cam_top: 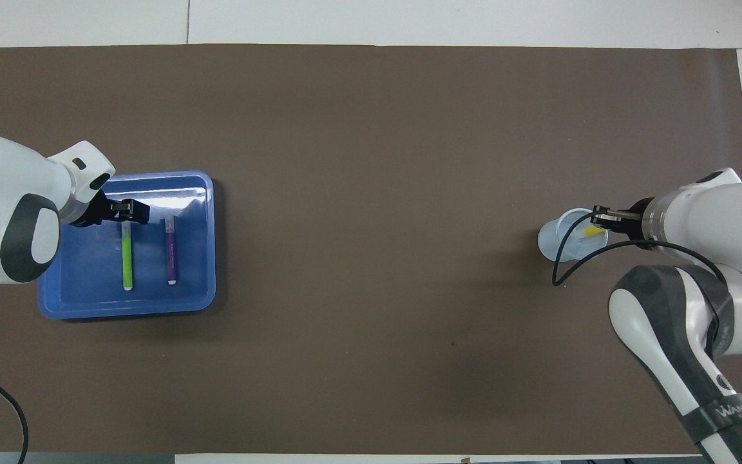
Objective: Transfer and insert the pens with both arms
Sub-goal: 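Insert the yellow pen into the cup while the left gripper reaches green pen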
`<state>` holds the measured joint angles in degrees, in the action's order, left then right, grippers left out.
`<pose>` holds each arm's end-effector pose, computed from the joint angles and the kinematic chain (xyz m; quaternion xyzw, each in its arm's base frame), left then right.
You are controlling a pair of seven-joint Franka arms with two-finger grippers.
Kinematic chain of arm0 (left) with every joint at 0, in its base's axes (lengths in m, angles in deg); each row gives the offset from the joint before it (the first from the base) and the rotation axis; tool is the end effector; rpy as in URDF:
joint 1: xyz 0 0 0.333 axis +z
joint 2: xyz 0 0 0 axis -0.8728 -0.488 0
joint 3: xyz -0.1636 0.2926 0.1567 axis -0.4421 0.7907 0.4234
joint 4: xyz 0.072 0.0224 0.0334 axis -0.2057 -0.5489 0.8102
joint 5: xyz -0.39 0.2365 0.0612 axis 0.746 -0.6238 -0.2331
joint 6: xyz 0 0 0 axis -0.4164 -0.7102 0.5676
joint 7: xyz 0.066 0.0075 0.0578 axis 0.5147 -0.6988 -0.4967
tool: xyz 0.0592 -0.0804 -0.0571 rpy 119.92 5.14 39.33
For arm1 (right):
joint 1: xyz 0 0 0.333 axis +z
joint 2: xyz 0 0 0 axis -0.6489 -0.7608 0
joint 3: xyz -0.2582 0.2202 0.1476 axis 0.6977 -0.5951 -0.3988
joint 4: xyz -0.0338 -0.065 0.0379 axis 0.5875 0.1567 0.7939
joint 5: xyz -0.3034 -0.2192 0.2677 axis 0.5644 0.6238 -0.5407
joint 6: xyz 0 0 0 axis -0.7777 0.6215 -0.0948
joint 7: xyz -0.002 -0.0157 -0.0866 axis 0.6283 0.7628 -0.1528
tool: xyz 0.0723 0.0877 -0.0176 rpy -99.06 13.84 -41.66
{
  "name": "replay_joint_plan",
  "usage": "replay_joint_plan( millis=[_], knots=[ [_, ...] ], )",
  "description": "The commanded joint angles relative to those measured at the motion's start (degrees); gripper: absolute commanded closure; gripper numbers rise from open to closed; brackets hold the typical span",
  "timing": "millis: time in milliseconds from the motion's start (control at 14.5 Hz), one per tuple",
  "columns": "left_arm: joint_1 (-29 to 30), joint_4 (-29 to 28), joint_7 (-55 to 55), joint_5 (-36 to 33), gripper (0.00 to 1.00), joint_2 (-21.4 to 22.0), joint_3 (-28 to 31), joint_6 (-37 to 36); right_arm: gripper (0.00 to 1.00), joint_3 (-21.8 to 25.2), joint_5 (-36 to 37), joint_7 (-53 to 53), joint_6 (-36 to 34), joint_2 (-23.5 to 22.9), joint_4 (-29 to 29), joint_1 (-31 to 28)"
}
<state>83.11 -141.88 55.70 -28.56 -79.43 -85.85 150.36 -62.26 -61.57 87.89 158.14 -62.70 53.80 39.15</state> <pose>0.6382 0.0082 0.3095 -0.9987 0.0468 0.0222 0.0037 0.5747 0.0089 0.4049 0.9893 -0.1276 0.0705 0.0080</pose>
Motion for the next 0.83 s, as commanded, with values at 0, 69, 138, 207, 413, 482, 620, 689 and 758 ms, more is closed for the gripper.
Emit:
replay_joint_plan(
  millis=[0,69,138,207,413,482,620,689,758],
  knots=[
    [1.9,-2.3,1.8,-1.1,0.14,1.6,-0.4,0.9,1.0,-0.3,1.1,-1.5,1.4,0.2,0.7,-0.5],
    [1.9,-2.6,1.8,-1.0,0.14,1.6,-0.4,0.8,1.0,-0.3,1.1,-1.5,1.4,0.2,0.7,-0.5],
    [1.9,-2.9,1.8,-1.0,0.14,1.7,-0.4,0.8,1.0,-0.3,1.1,-1.5,1.4,0.2,0.7,-0.5],
    [1.9,-3.7,1.8,-1.0,0.14,1.9,-0.4,0.8,0.89,-0.3,1.1,-1.5,1.4,0.2,0.7,-0.5],
    [1.9,-4.2,1.7,-1.0,0.2,2.4,-0.5,0.9,0.59,-0.3,1.1,-1.5,1.4,0.1,0.4,-0.6],
    [1.8,-4.2,1.7,-1.0,0.23,2.4,-0.5,0.7,0.5,-0.3,1.1,-1.5,1.4,0.1,0.3,-0.6],
    [1.9,-4.1,1.8,-1.0,0.27,2.5,-0.7,-0.6,0.36,-0.3,1.1,-1.5,1.4,-0.2,0.2,-0.6],
    [1.8,-4.0,1.8,-1.0,0.27,2.8,-0.7,-1.5,0.3,-0.3,1.1,-1.4,1.4,-0.3,0.1,-0.6],
    [1.5,-4.0,1.8,-1.0,0.29,3.1,-0.7,-2.1,0.25,-0.3,1.1,-1.5,1.4,-0.3,0.0,-0.7]
  ],
)
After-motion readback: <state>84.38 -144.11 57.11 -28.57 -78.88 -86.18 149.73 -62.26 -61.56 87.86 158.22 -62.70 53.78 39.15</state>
